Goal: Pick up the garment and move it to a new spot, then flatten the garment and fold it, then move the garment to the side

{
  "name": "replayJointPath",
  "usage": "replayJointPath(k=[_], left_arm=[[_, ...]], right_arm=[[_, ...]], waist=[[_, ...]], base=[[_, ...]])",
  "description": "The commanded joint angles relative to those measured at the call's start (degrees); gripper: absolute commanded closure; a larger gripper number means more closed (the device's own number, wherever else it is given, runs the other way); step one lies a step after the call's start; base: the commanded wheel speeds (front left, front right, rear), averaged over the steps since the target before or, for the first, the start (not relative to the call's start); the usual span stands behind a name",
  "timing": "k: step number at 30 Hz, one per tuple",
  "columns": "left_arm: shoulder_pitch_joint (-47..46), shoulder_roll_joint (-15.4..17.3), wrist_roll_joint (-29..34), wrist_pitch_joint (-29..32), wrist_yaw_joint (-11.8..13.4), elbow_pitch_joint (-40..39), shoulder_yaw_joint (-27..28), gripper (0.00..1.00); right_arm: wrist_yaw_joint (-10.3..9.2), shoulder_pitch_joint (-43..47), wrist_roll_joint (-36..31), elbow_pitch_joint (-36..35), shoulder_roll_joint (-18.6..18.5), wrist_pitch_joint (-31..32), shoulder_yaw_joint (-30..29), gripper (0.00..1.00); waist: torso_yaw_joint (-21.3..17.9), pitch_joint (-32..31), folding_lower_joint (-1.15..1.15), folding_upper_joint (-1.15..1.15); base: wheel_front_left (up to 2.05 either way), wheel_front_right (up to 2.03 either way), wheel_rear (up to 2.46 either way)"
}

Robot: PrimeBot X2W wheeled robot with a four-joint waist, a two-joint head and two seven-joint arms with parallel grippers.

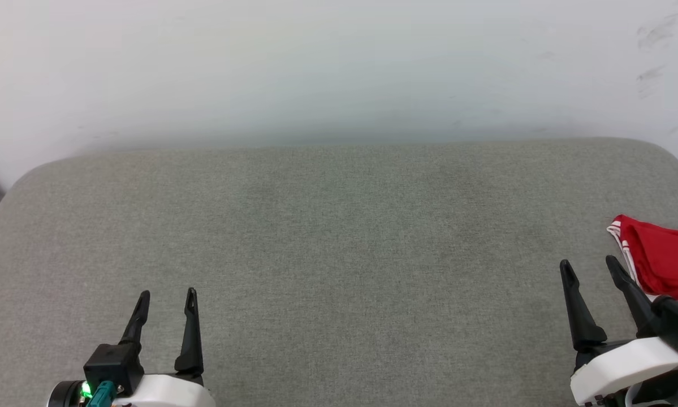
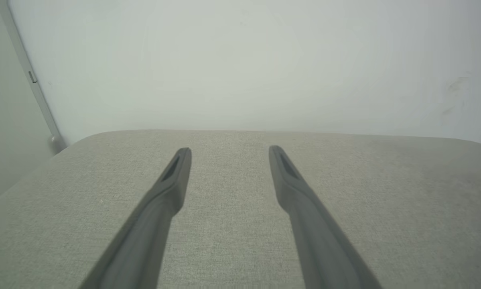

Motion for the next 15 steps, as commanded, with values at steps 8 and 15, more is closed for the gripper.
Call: replayJointPath(k=[8,15], left_arm=[[-0.4,0.8,0.6,-0.1,-1.2,1.5,0.1,0.0],[-0.9,0.7,0.8,-0.1,-1.4,1.8,0.2,0.0]], right_arm=[[-0.04,1.1,-0.6,-1.0,1.3,0.2,-0.4,0.0],[-0.04,0.2,-0.6,-0.5,1.2,-0.5,0.0,0.0]], waist=[[-0.1,-0.2,0.01,0.0],[-0.3,0.1,0.01,0.0]], base=[[0.0,0.0,0.0],[0.0,0.0,0.0]])
